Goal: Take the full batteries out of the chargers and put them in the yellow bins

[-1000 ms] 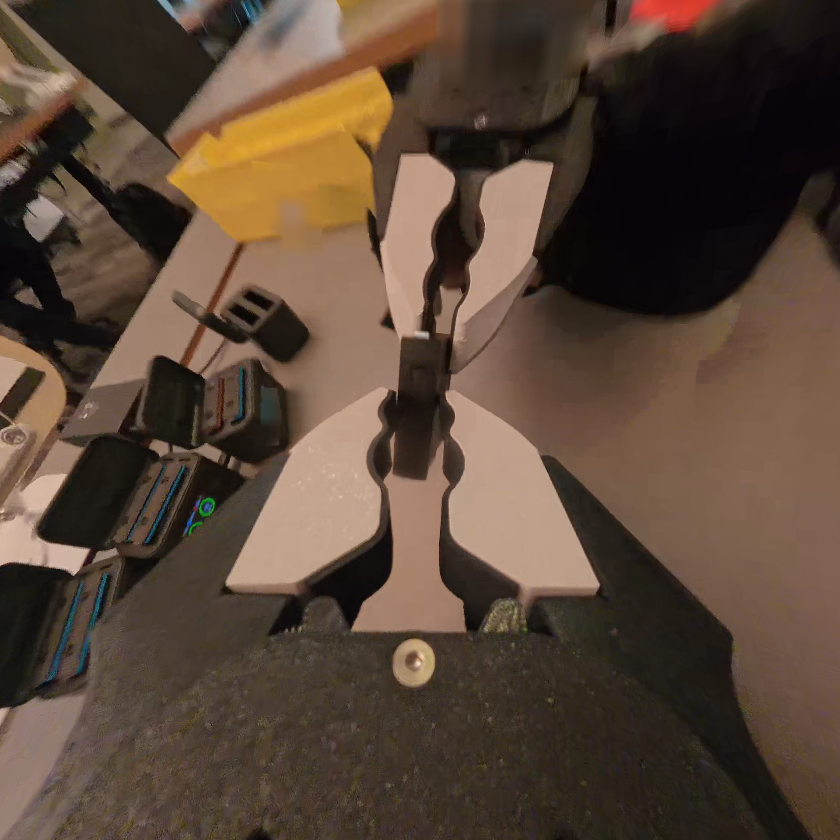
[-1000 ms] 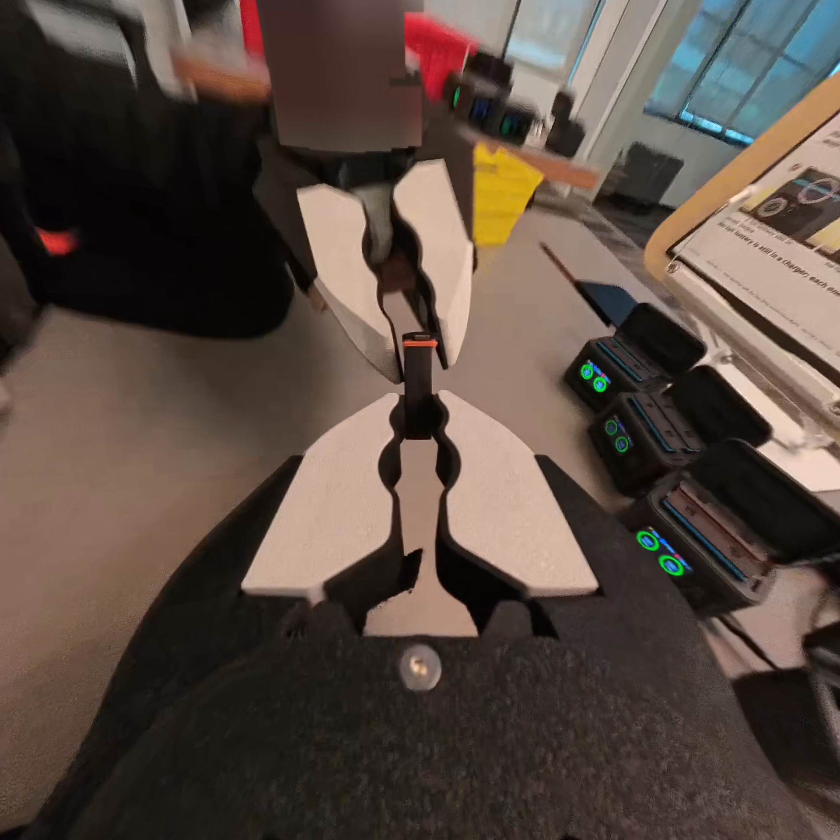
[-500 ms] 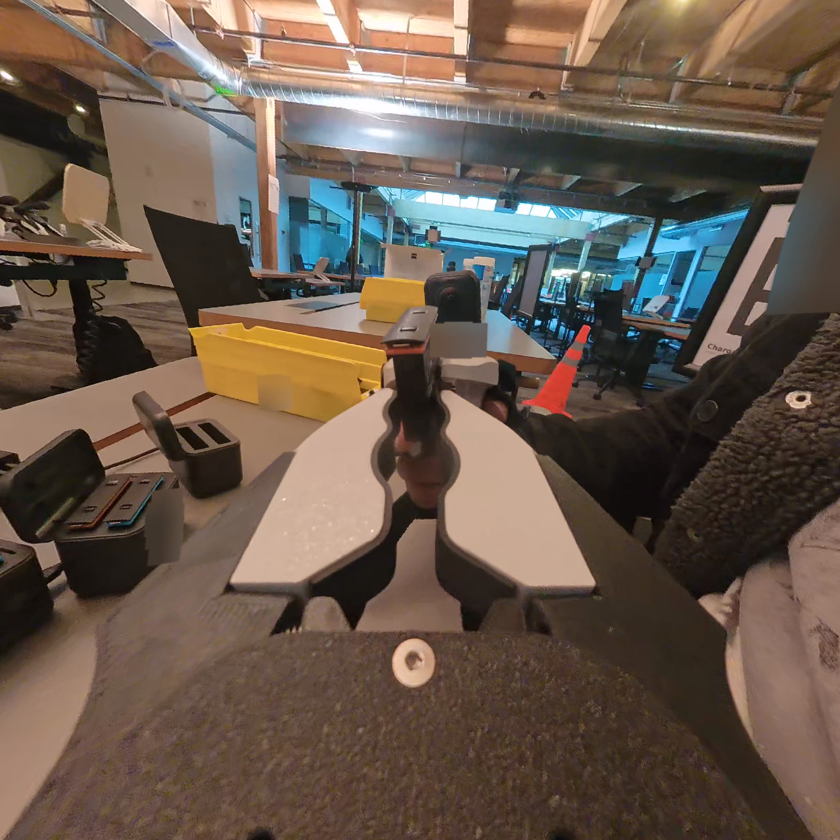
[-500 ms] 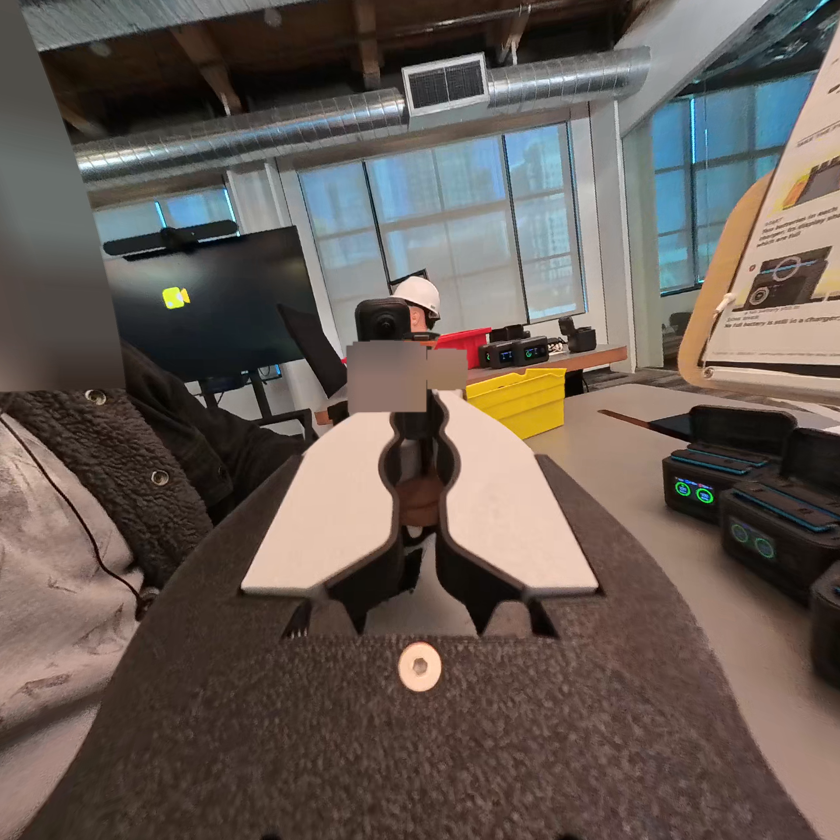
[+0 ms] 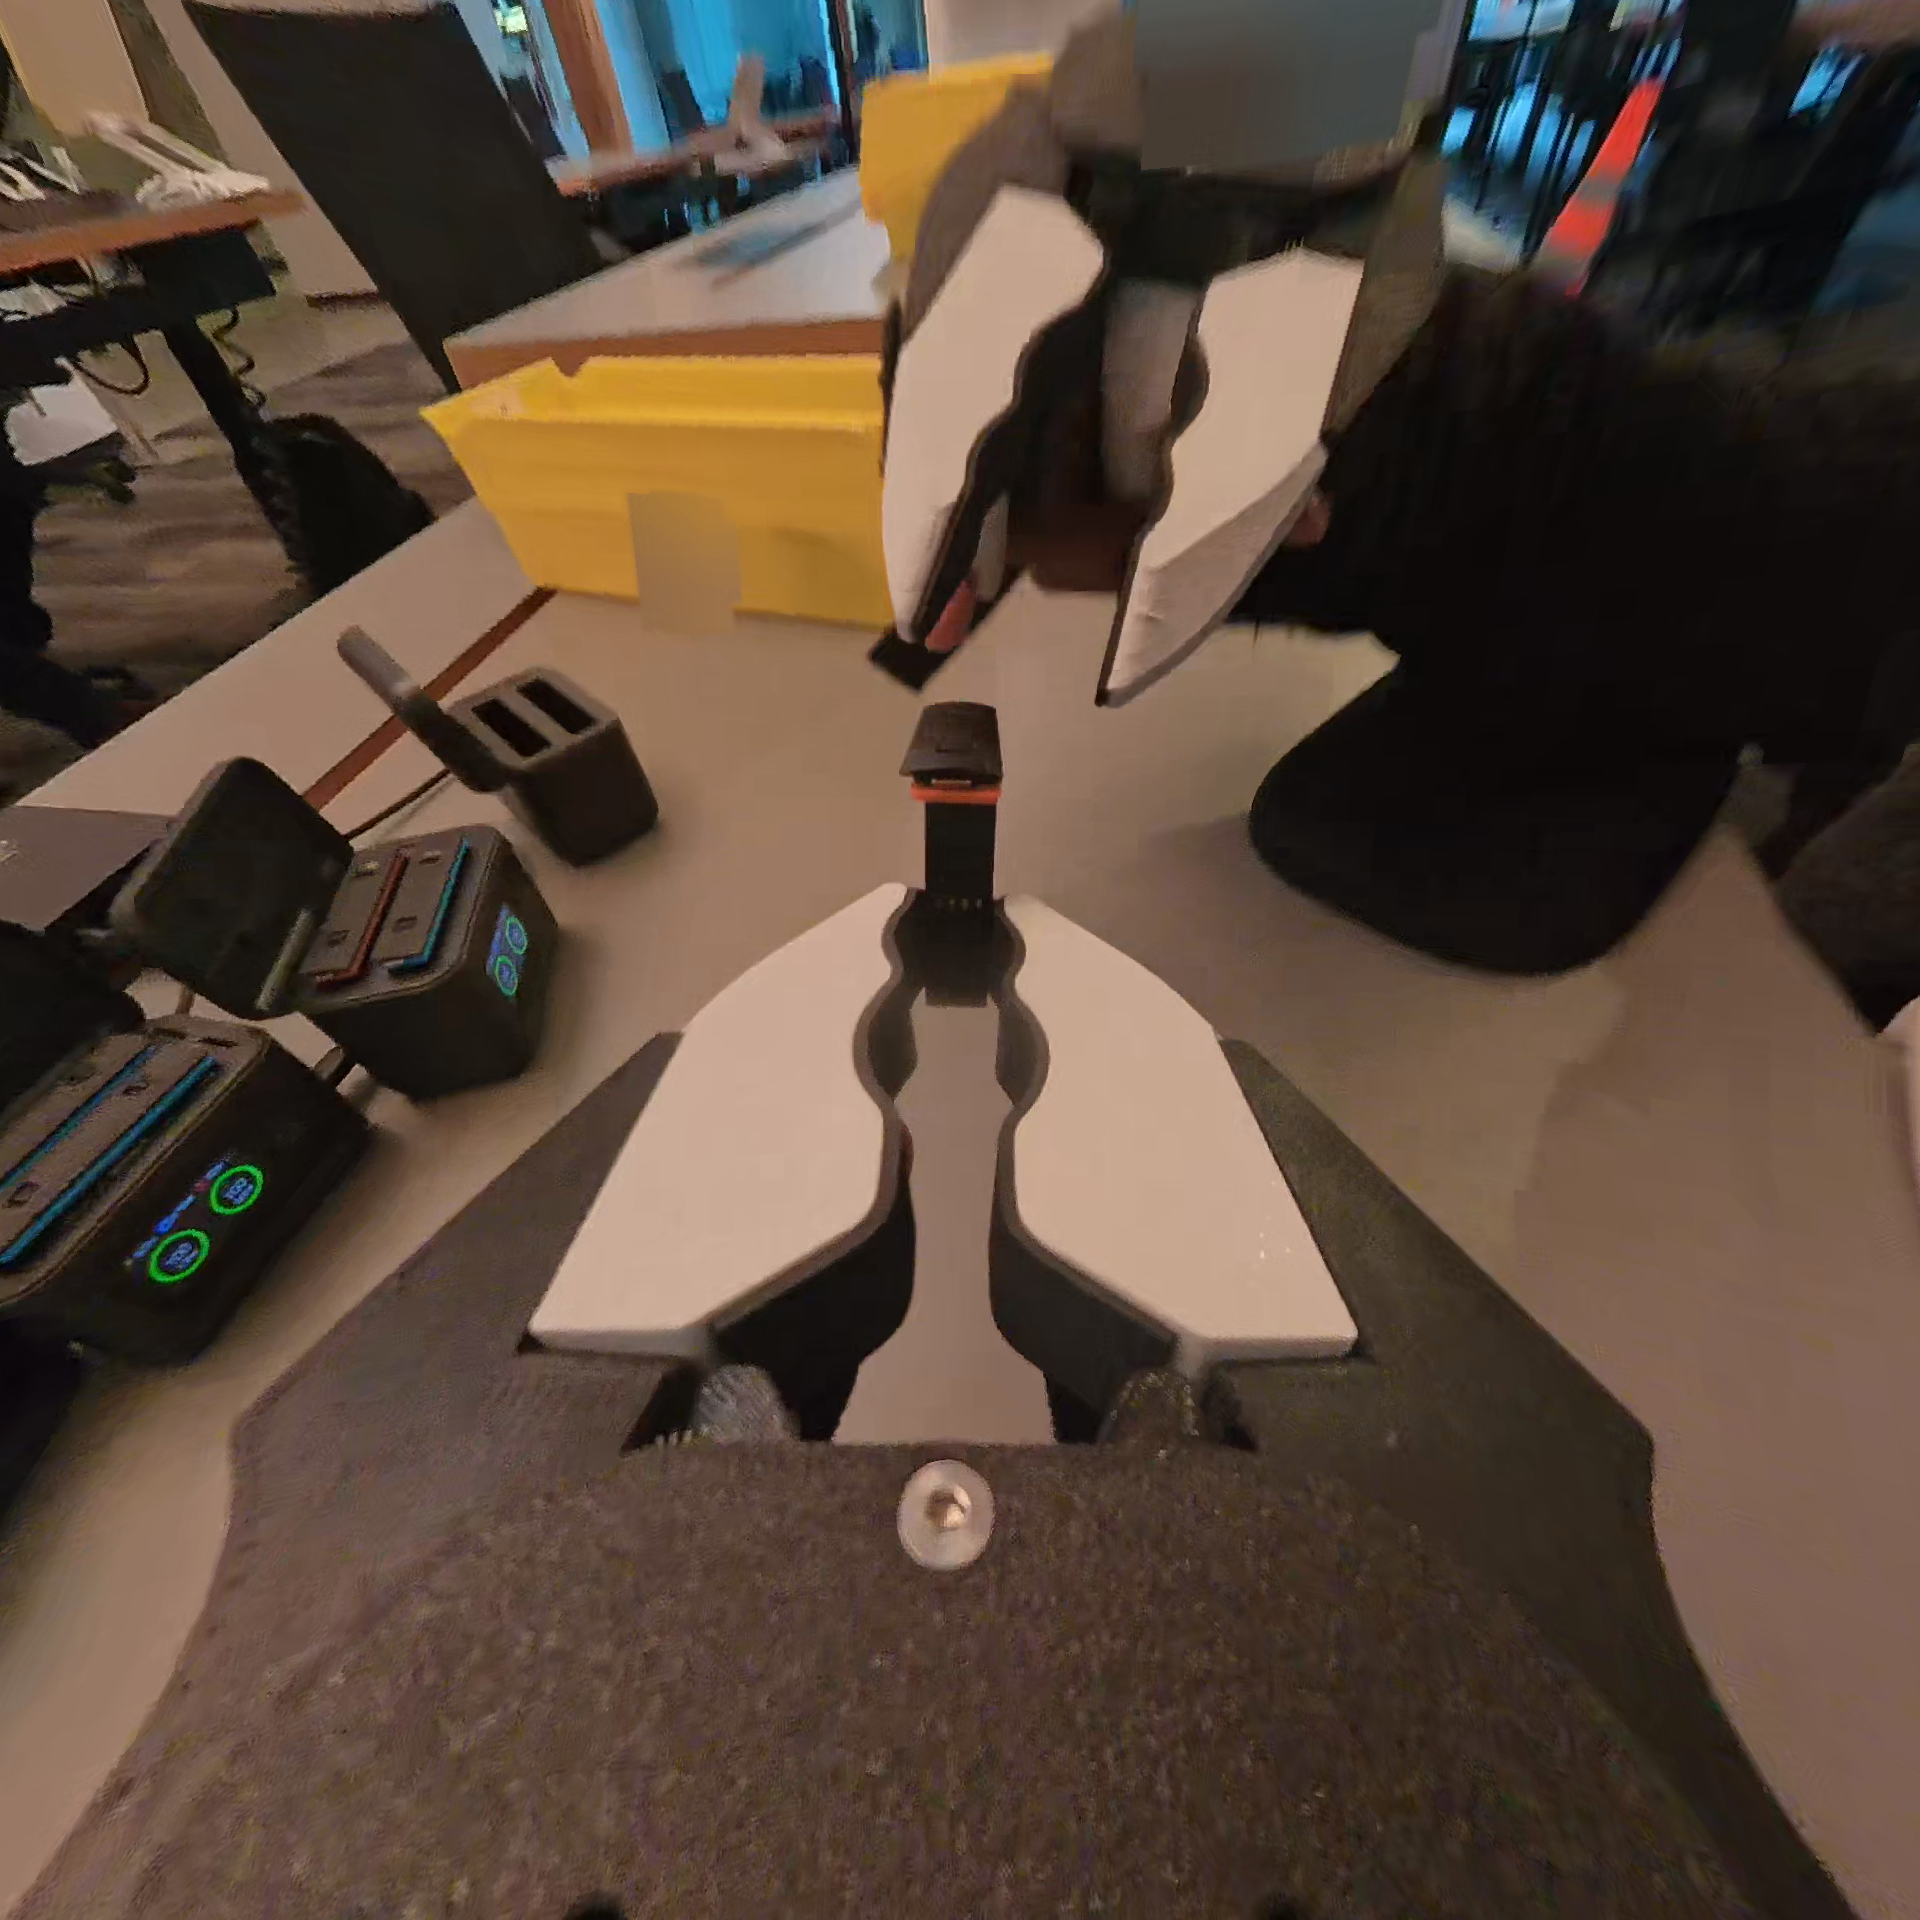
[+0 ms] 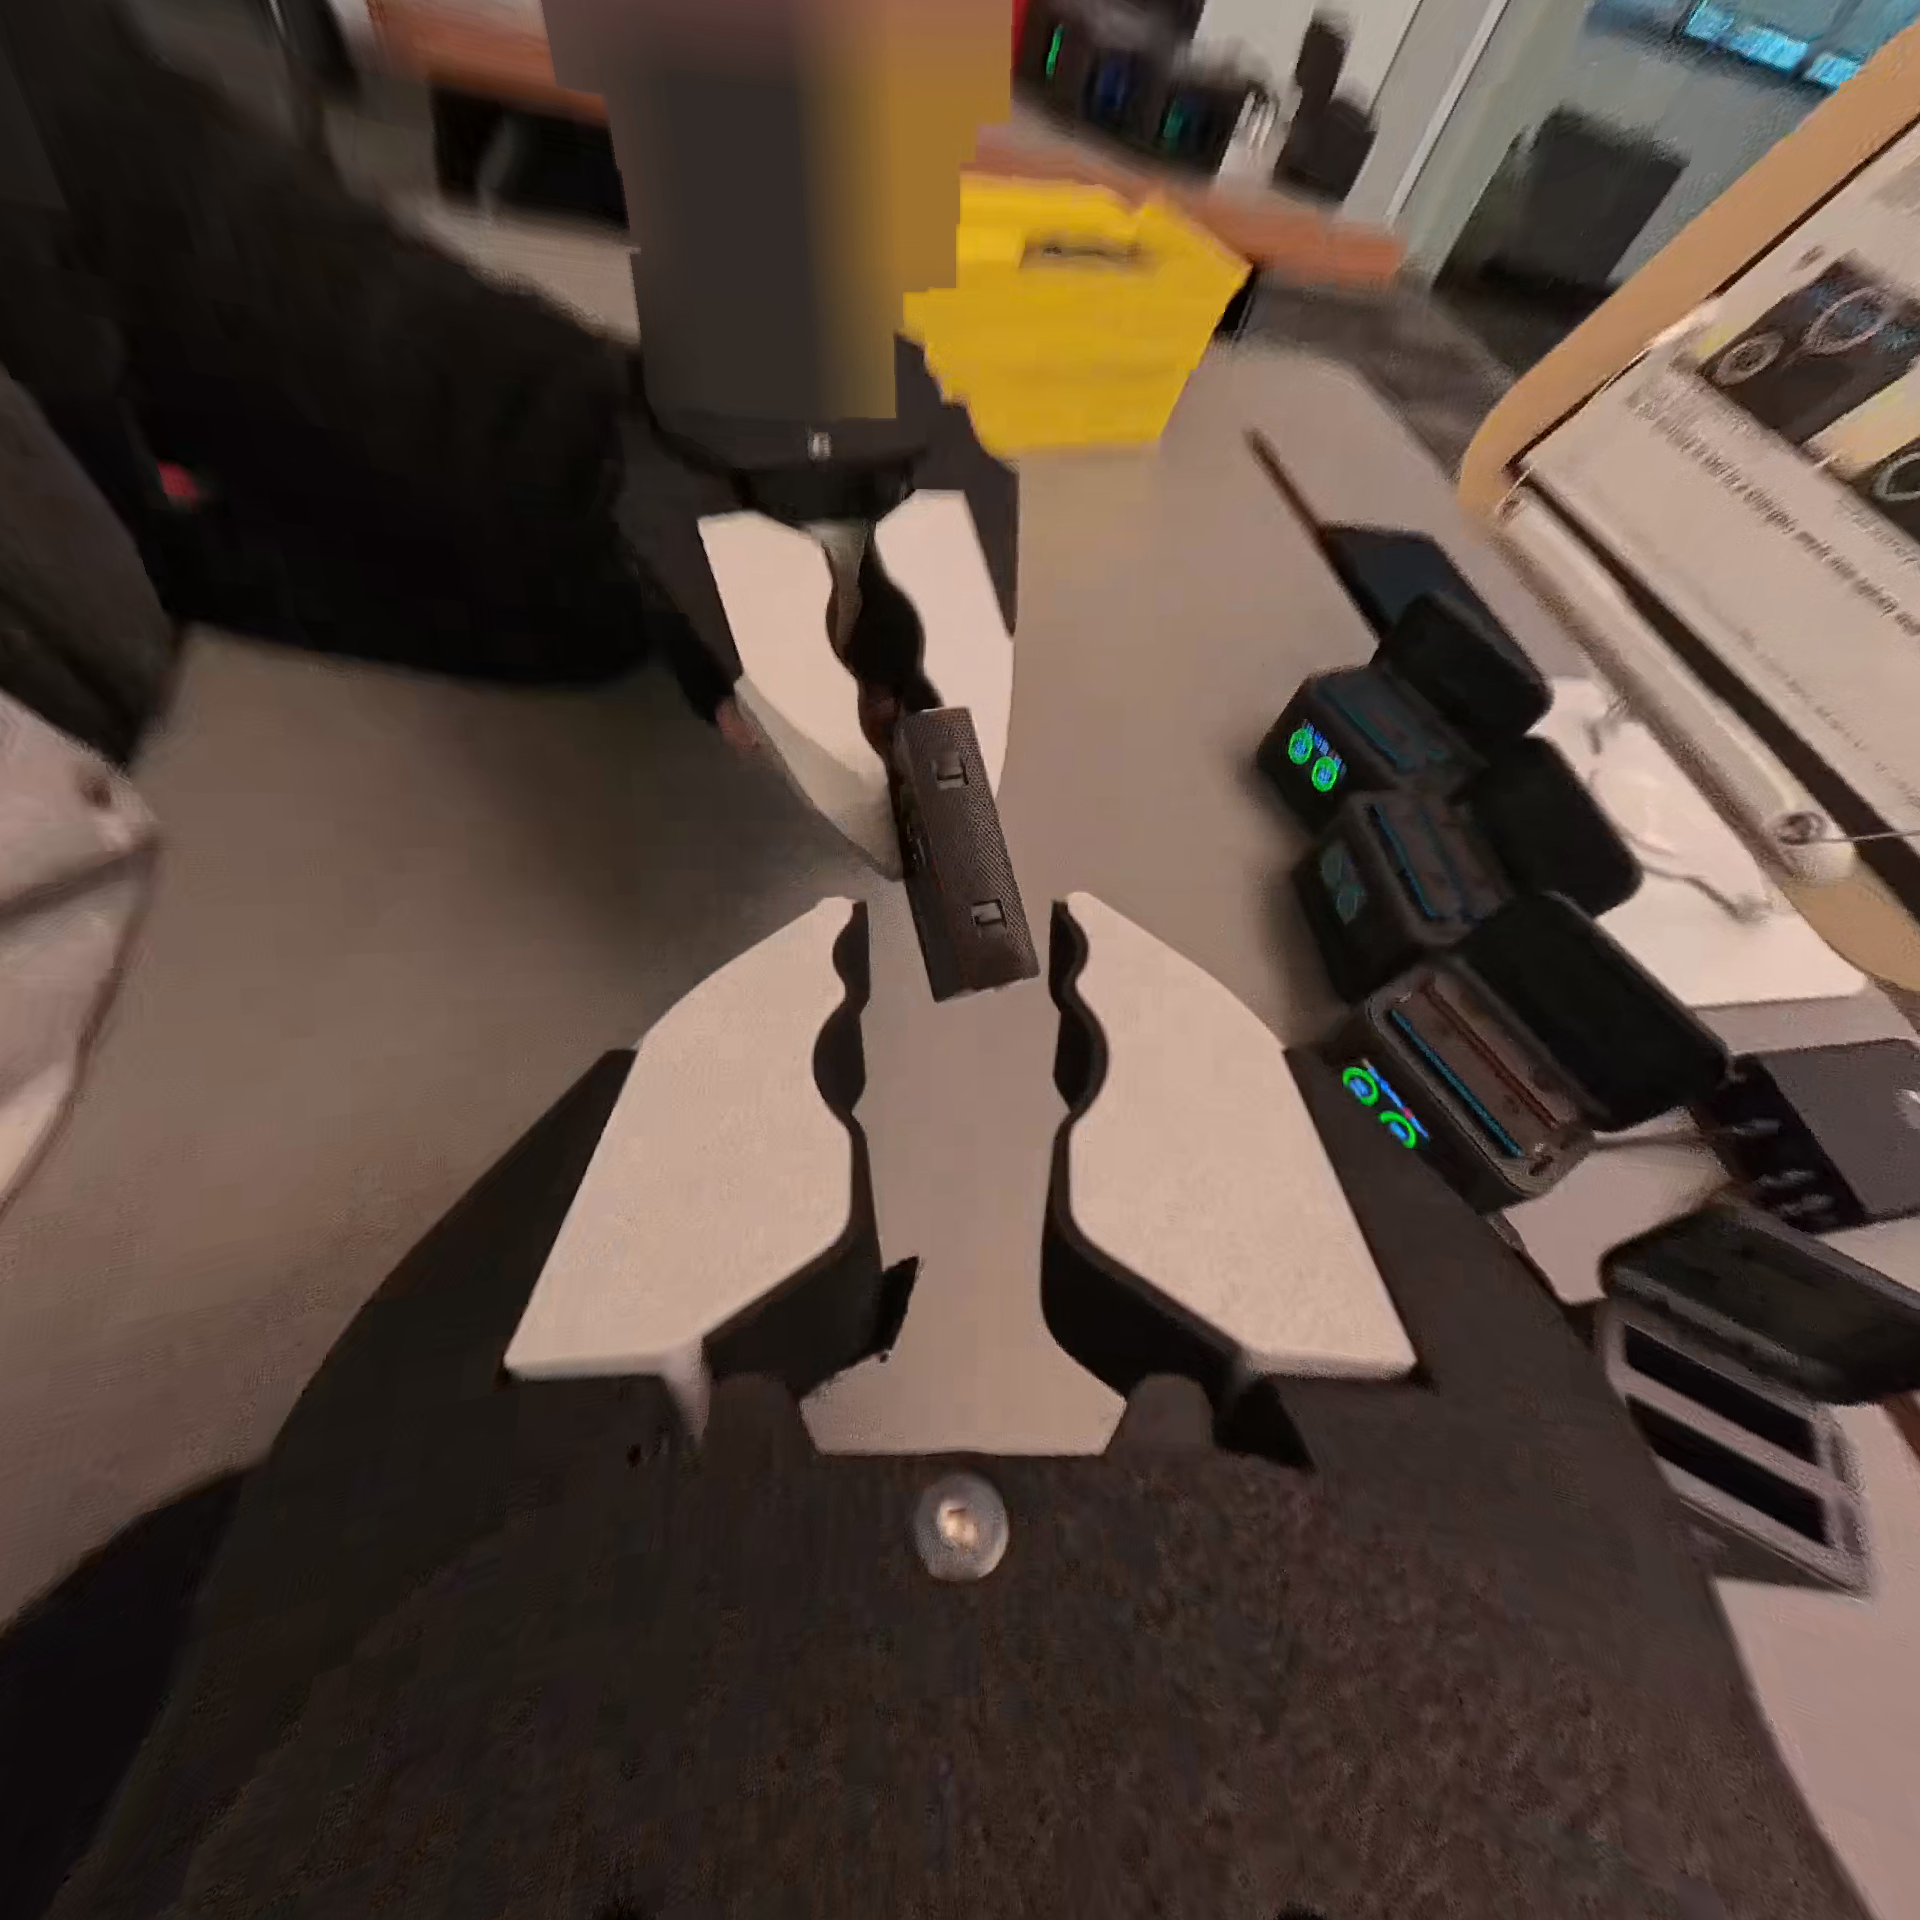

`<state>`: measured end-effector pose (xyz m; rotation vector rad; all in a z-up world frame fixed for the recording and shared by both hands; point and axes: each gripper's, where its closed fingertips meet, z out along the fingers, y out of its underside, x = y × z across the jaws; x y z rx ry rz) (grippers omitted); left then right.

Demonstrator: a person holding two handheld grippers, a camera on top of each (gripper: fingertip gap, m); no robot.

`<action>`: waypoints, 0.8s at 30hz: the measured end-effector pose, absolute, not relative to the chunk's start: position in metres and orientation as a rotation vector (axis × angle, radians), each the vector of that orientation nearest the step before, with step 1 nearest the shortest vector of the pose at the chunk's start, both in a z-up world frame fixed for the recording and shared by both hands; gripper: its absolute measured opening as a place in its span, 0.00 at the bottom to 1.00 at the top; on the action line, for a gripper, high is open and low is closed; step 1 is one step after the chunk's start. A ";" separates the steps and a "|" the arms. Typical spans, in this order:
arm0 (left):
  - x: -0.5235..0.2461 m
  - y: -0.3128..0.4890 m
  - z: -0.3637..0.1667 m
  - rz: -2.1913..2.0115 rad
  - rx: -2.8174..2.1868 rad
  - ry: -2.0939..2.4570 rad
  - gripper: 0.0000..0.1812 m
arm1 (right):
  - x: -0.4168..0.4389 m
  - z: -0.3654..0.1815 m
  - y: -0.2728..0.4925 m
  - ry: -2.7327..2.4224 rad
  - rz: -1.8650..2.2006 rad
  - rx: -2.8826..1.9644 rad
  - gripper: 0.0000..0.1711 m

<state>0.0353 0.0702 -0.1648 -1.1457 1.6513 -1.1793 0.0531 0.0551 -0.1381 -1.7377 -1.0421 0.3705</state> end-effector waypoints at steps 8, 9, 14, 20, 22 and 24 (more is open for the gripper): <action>0.039 0.059 -0.189 -0.994 -1.095 1.783 0.06 | 0.043 -0.174 0.058 -1.359 0.131 -1.854 0.10; 0.039 0.060 -0.190 -0.982 -1.096 1.783 0.06 | 0.043 -0.175 0.059 -1.375 0.109 -1.854 0.09; 0.043 0.063 -0.182 -1.011 -1.096 1.708 0.09 | 0.065 -0.164 0.062 -1.470 0.036 -1.801 0.08; 0.041 0.076 -0.182 -1.033 -1.148 1.651 0.06 | 0.159 -0.134 0.111 -1.595 -0.277 -1.816 0.08; 0.042 0.077 -0.185 -1.022 -1.152 1.654 0.05 | 0.188 -0.134 0.129 -1.654 -0.340 -1.859 0.08; 0.042 0.078 -0.188 -1.017 -1.158 1.663 0.05 | 0.210 -0.139 0.143 -1.717 -0.378 -1.908 0.08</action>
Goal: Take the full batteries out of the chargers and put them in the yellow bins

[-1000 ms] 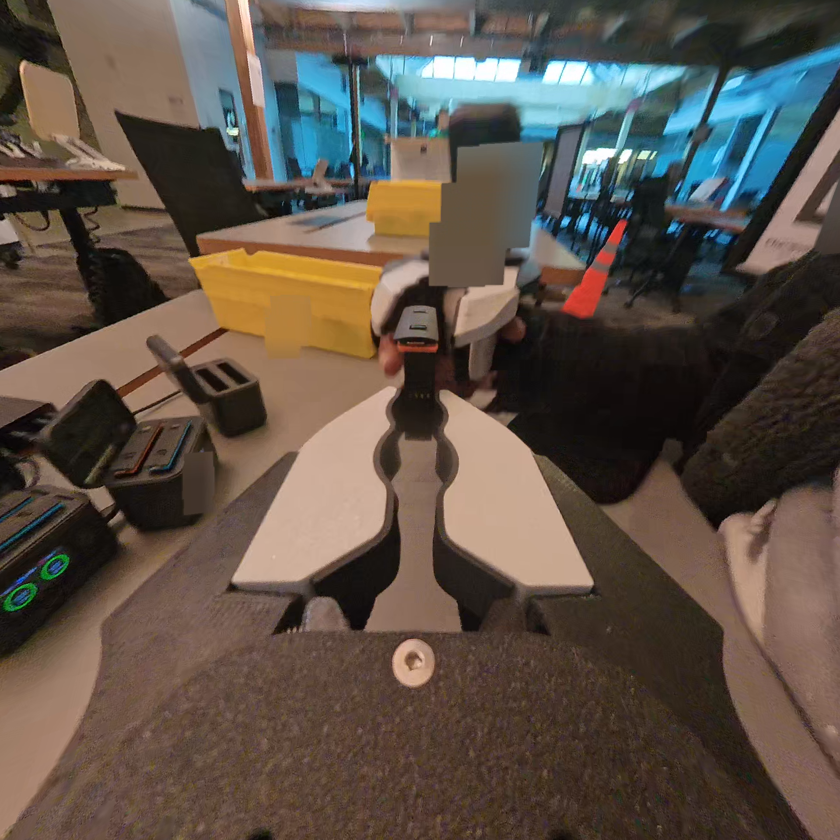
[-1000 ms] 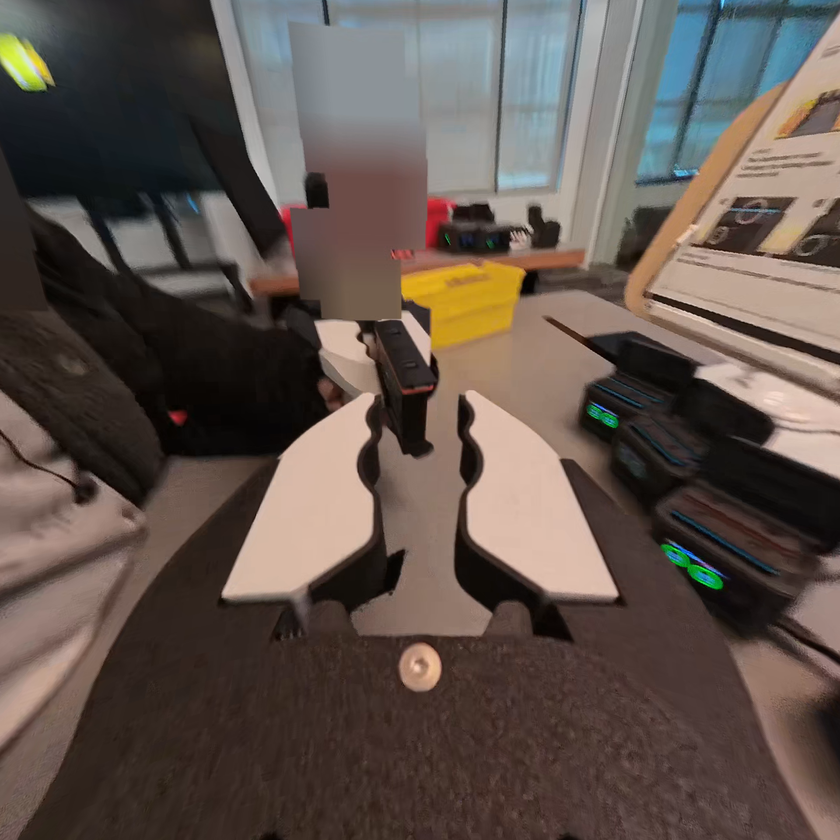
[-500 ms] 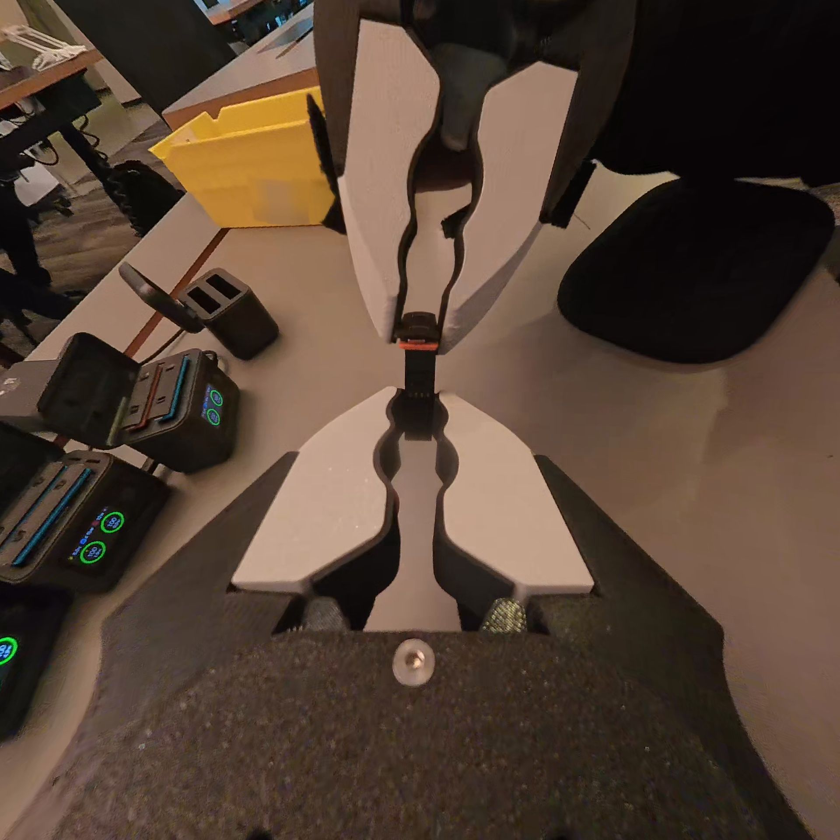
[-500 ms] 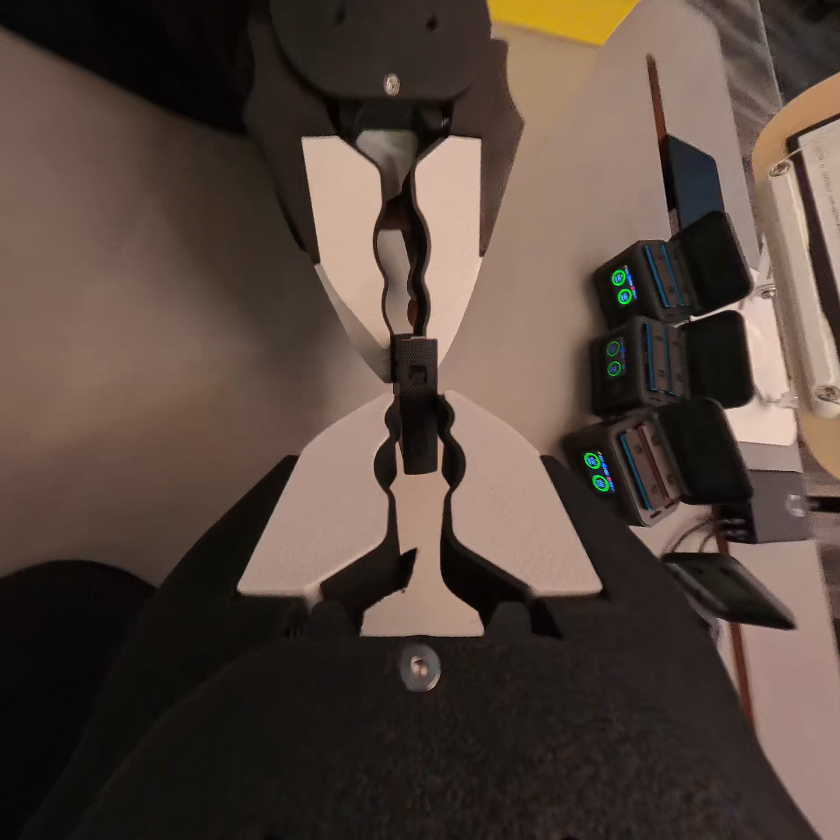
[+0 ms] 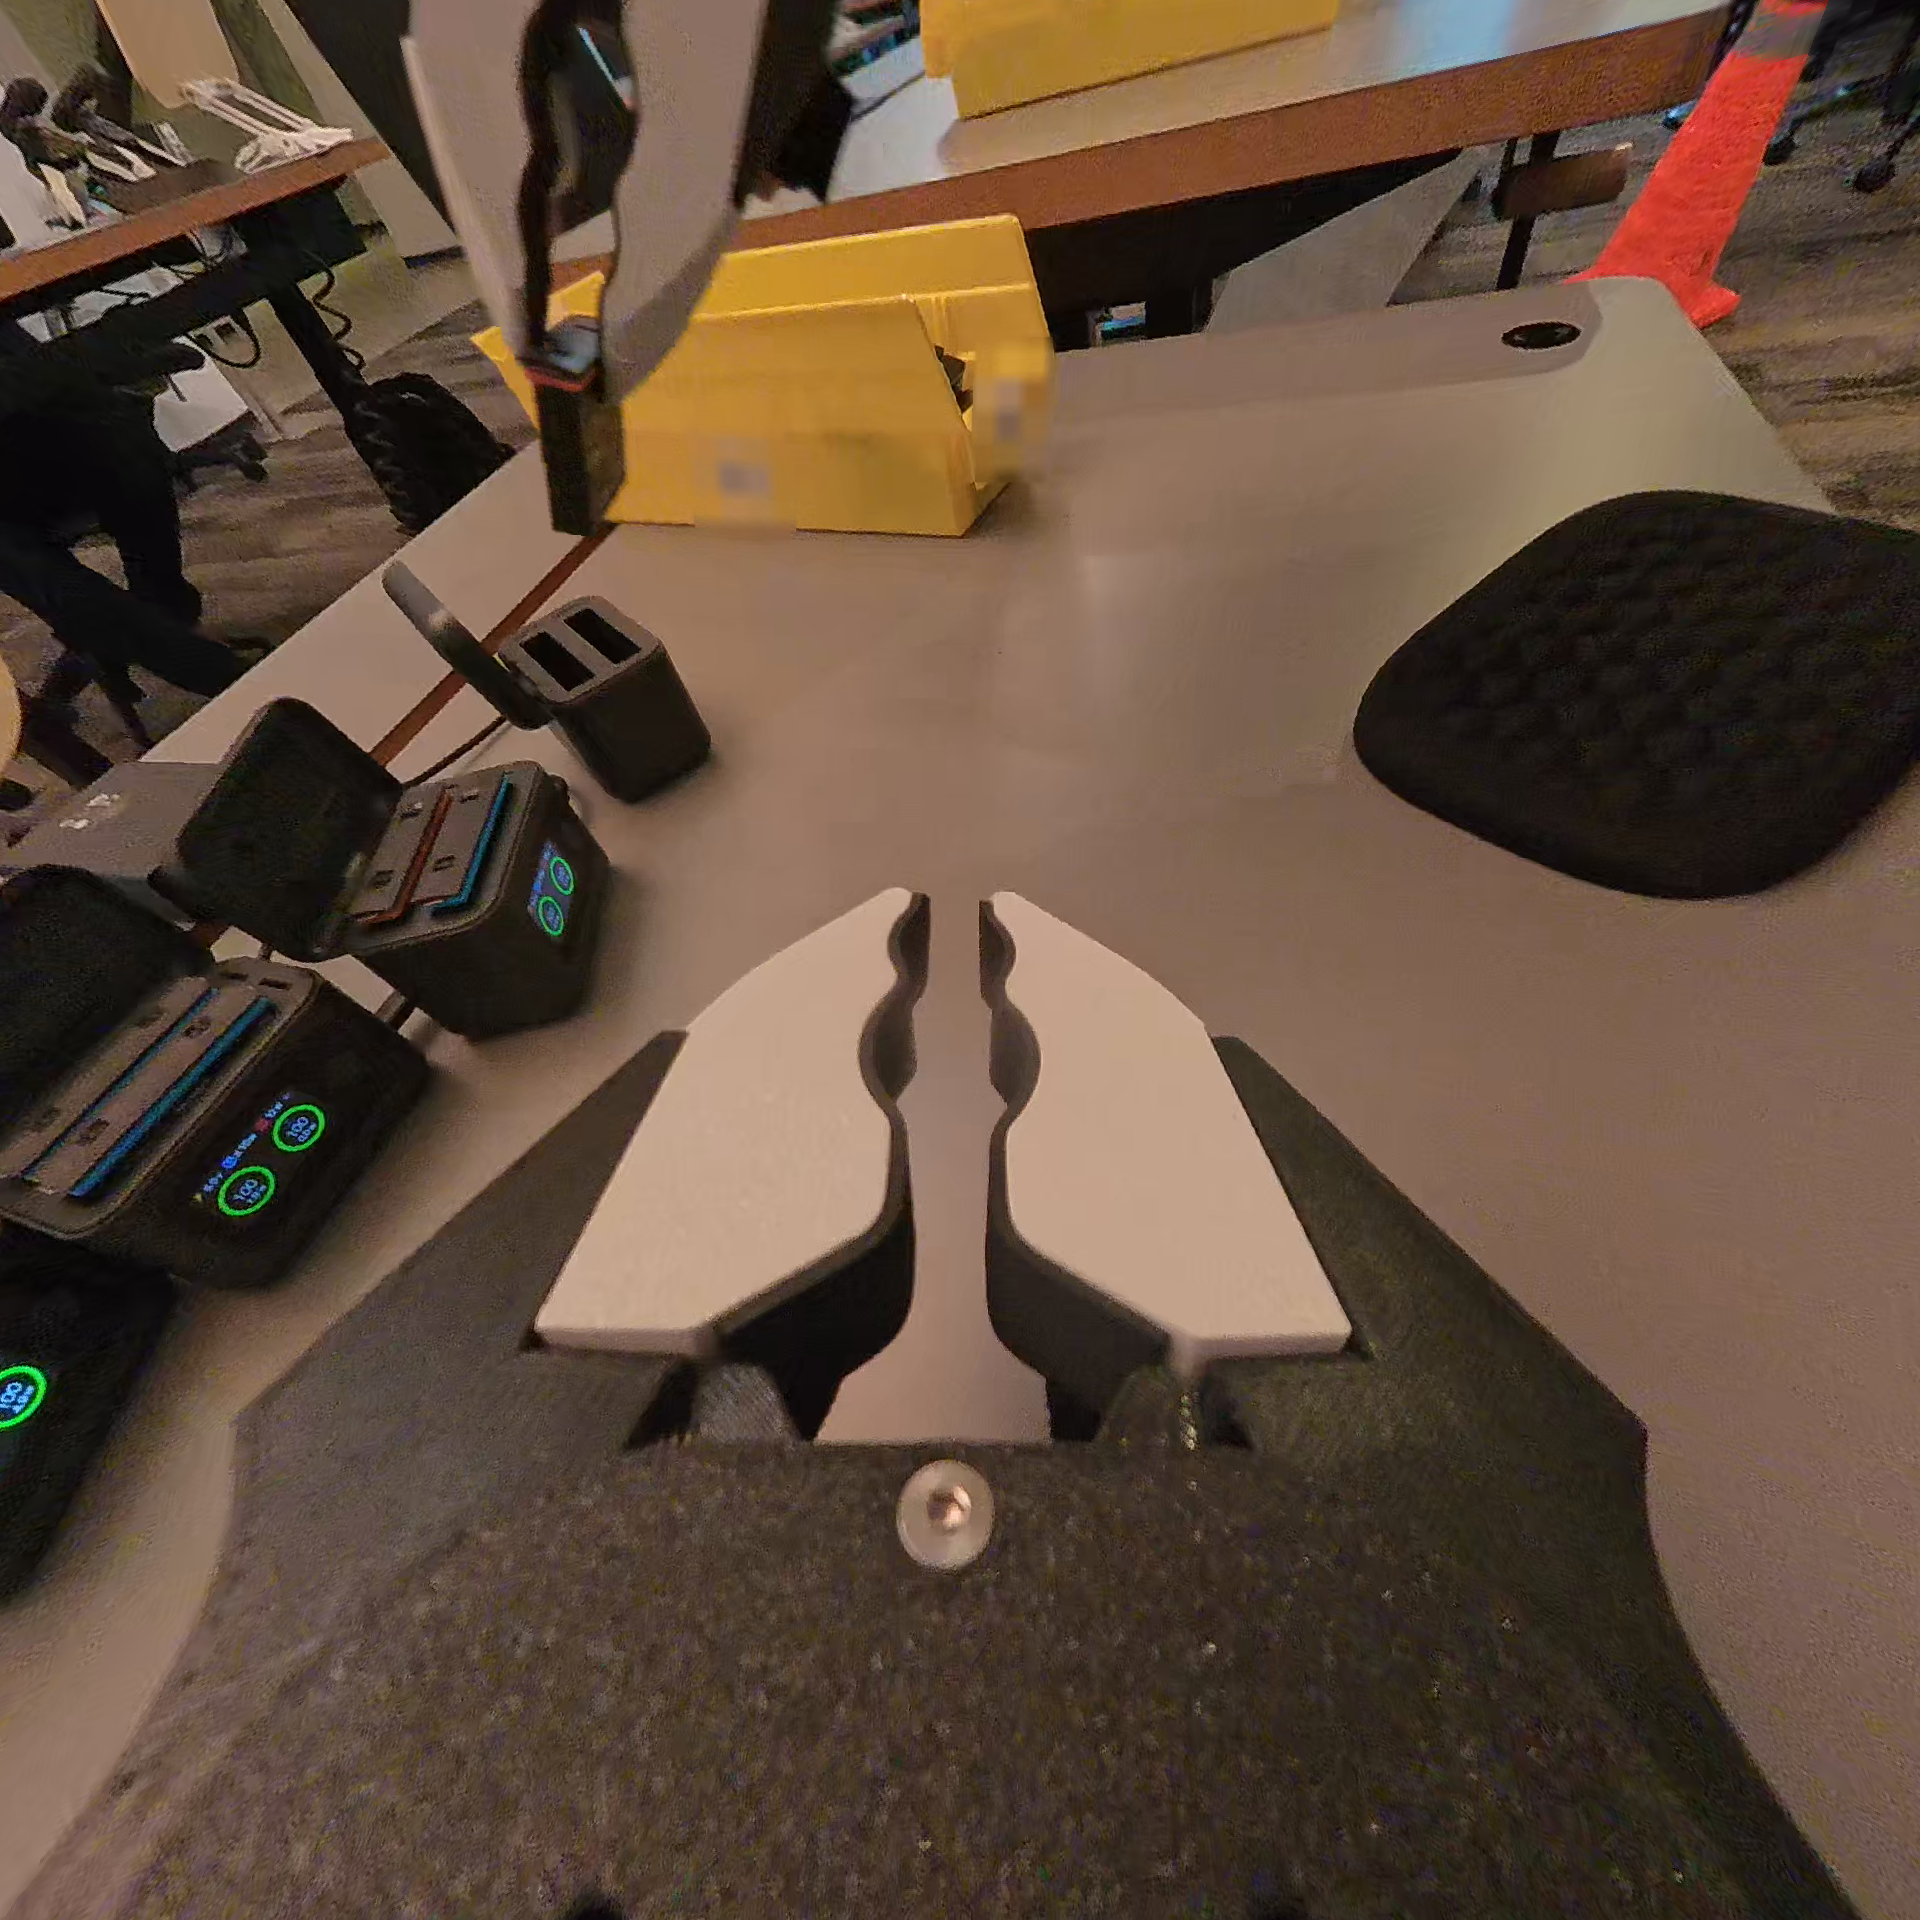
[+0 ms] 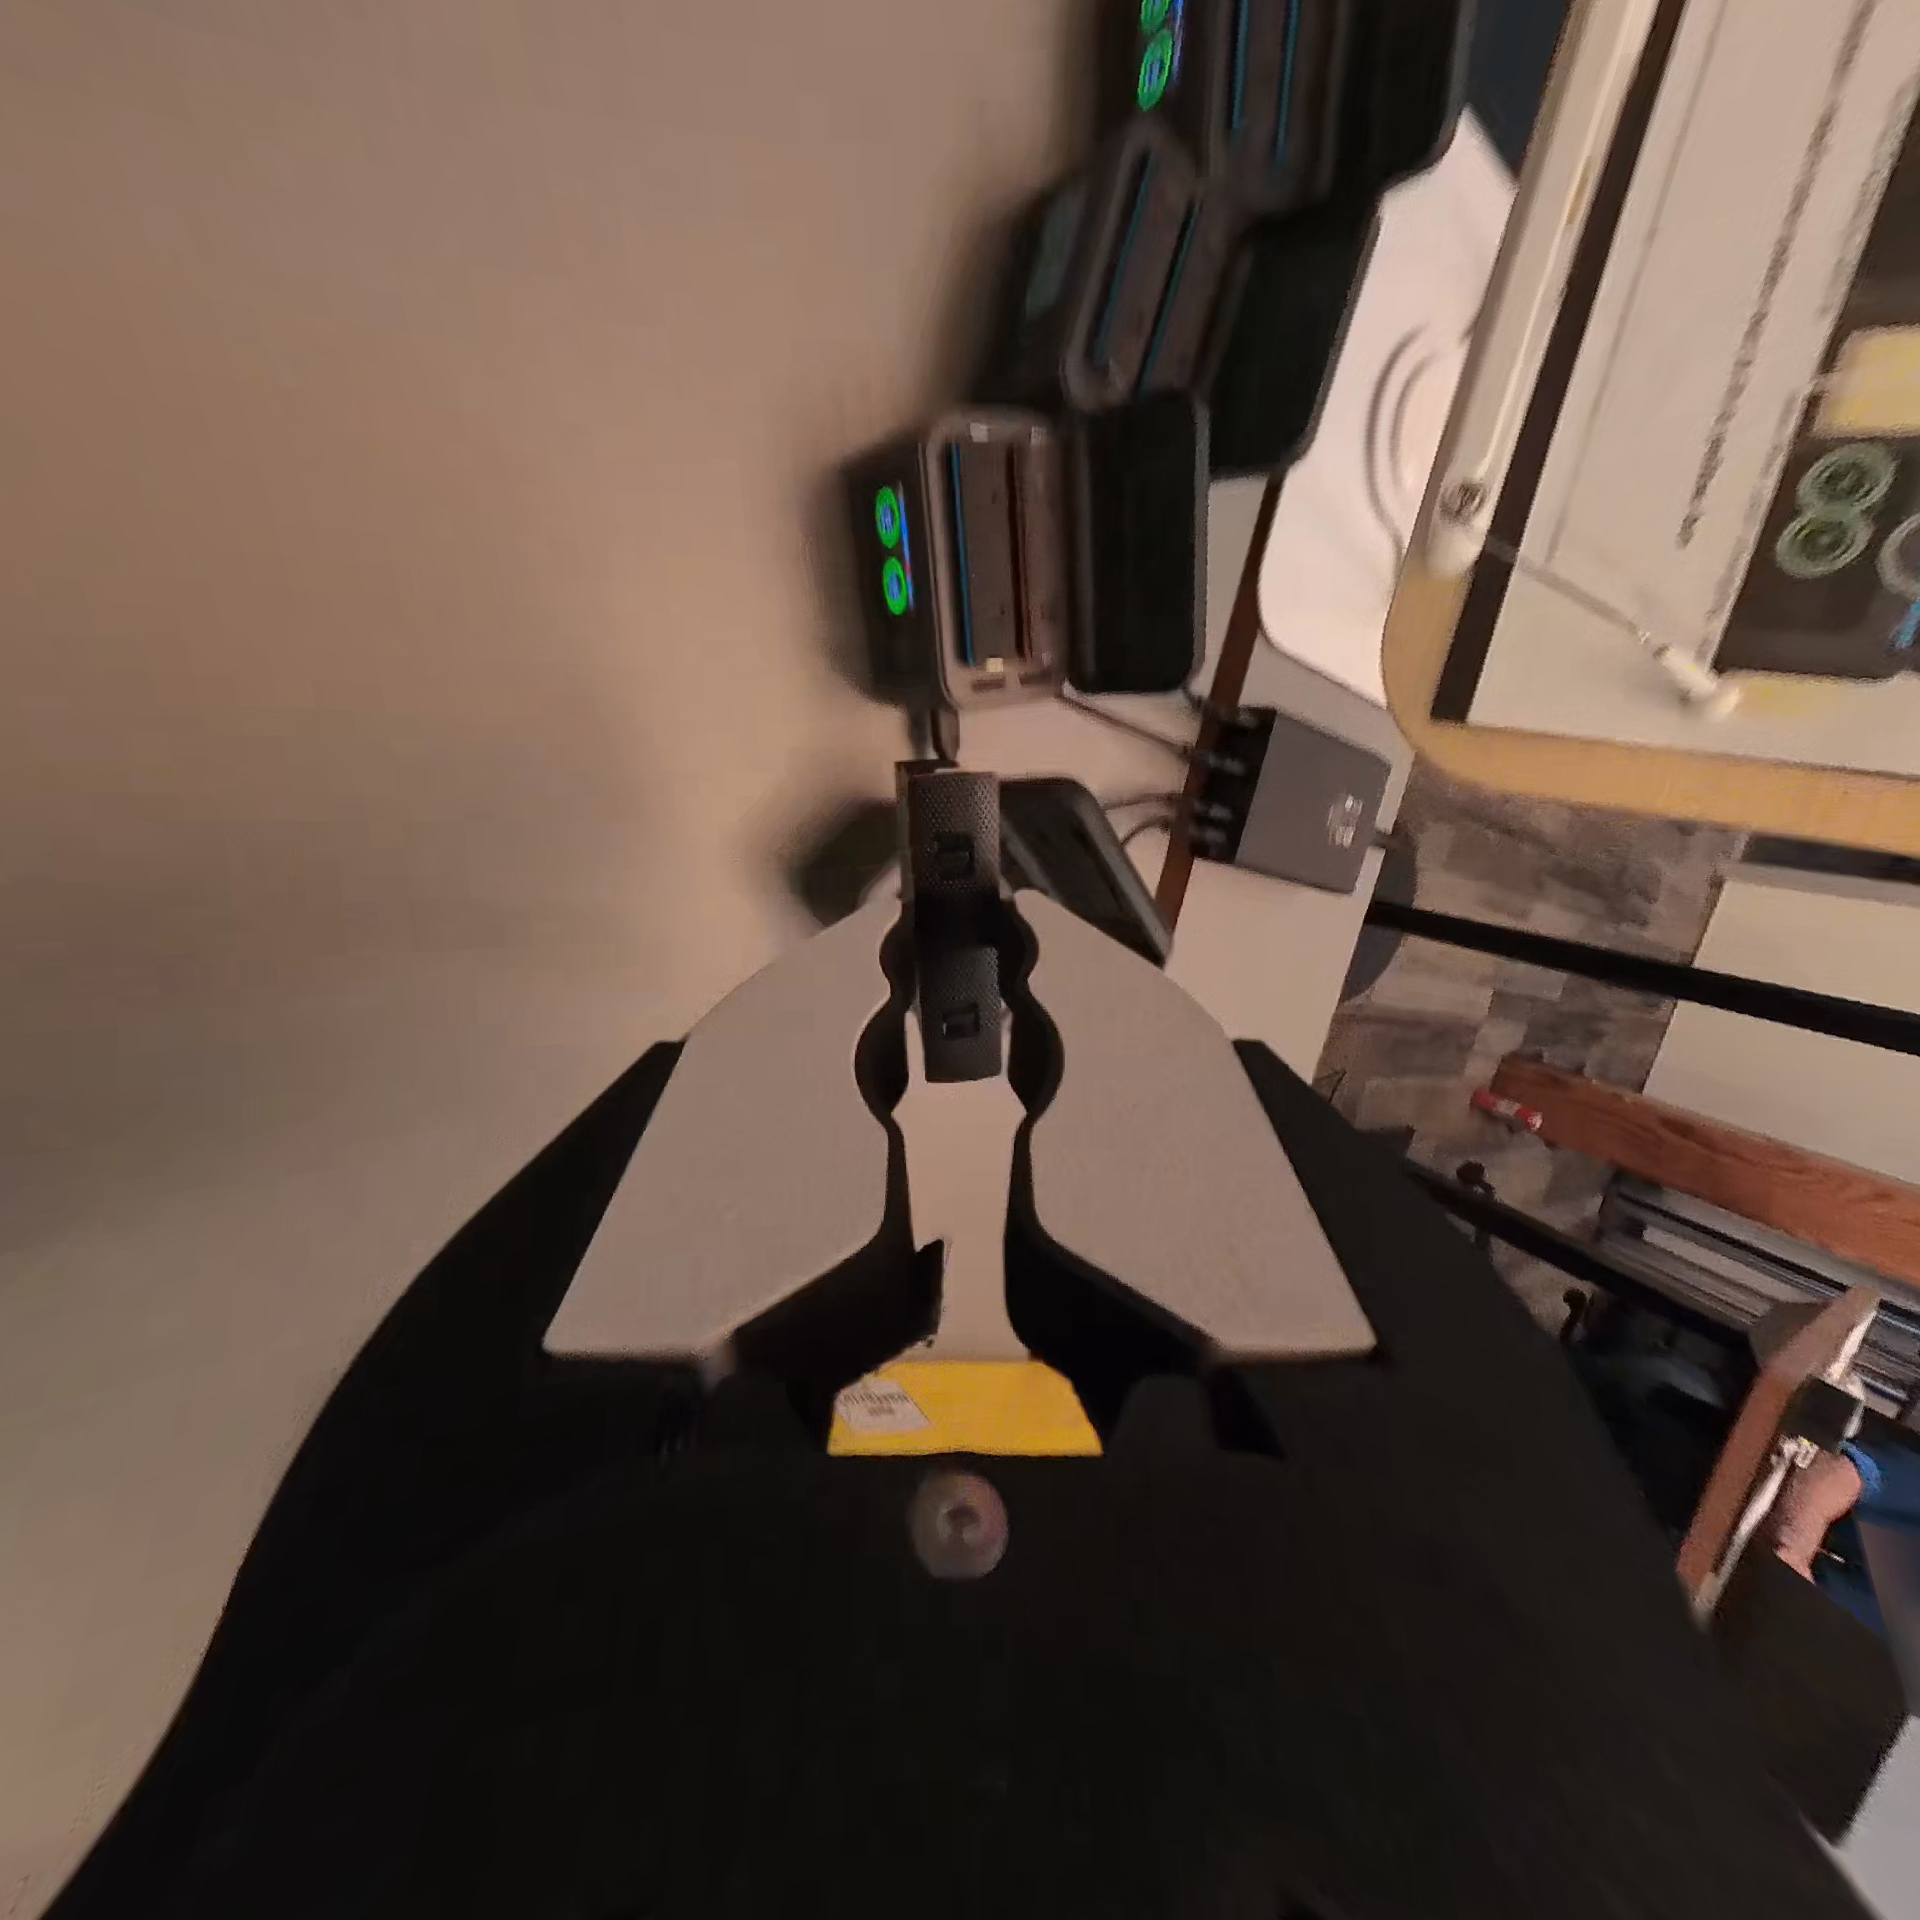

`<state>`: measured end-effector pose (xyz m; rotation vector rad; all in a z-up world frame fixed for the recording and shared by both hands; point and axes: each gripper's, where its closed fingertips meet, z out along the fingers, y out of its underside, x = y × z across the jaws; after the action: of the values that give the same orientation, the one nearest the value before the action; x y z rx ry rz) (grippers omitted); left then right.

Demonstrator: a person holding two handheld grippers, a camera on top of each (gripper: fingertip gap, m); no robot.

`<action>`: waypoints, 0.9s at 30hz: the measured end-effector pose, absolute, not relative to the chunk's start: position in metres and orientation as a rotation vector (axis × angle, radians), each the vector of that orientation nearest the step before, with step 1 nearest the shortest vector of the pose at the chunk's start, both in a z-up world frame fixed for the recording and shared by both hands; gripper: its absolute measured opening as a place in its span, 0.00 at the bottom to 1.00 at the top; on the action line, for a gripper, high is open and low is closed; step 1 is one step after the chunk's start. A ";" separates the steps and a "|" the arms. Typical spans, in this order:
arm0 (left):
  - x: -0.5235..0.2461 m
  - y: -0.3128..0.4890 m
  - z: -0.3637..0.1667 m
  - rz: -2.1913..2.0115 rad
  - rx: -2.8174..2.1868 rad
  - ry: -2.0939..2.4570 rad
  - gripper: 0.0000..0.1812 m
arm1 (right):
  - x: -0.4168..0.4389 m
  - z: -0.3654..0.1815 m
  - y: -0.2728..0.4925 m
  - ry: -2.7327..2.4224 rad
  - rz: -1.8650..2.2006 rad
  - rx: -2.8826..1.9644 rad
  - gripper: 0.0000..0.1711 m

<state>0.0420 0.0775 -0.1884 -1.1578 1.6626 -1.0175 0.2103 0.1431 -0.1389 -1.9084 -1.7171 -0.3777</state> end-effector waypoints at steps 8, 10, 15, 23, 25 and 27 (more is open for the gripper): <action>0.042 0.080 -0.196 -1.007 -1.168 1.674 0.03 | 0.248 -0.166 0.177 -1.948 -0.459 -1.960 0.08; 0.043 0.081 -0.197 -1.009 -1.172 1.675 0.03 | 0.250 -0.173 0.180 -2.022 -0.465 -1.946 0.09; 0.043 0.083 -0.200 -1.022 -1.181 1.677 0.02 | 0.250 -0.182 0.187 -2.156 -0.451 -1.894 0.08; 0.044 0.089 -0.202 -1.024 -1.199 1.659 0.01 | 0.247 -0.189 0.189 -2.359 -0.415 -1.792 0.08; 0.045 0.090 -0.203 -1.022 -1.202 1.659 0.01 | 0.246 -0.189 0.190 -2.396 -0.402 -1.771 0.08; 0.045 0.091 -0.204 -1.022 -1.204 1.659 0.01 | 0.244 -0.189 0.191 -2.425 -0.381 -1.751 0.08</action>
<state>0.0451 0.0909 -0.2039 -1.2042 1.6590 -1.0223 0.2441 0.1909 -0.1895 -1.7515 -2.4251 -0.3806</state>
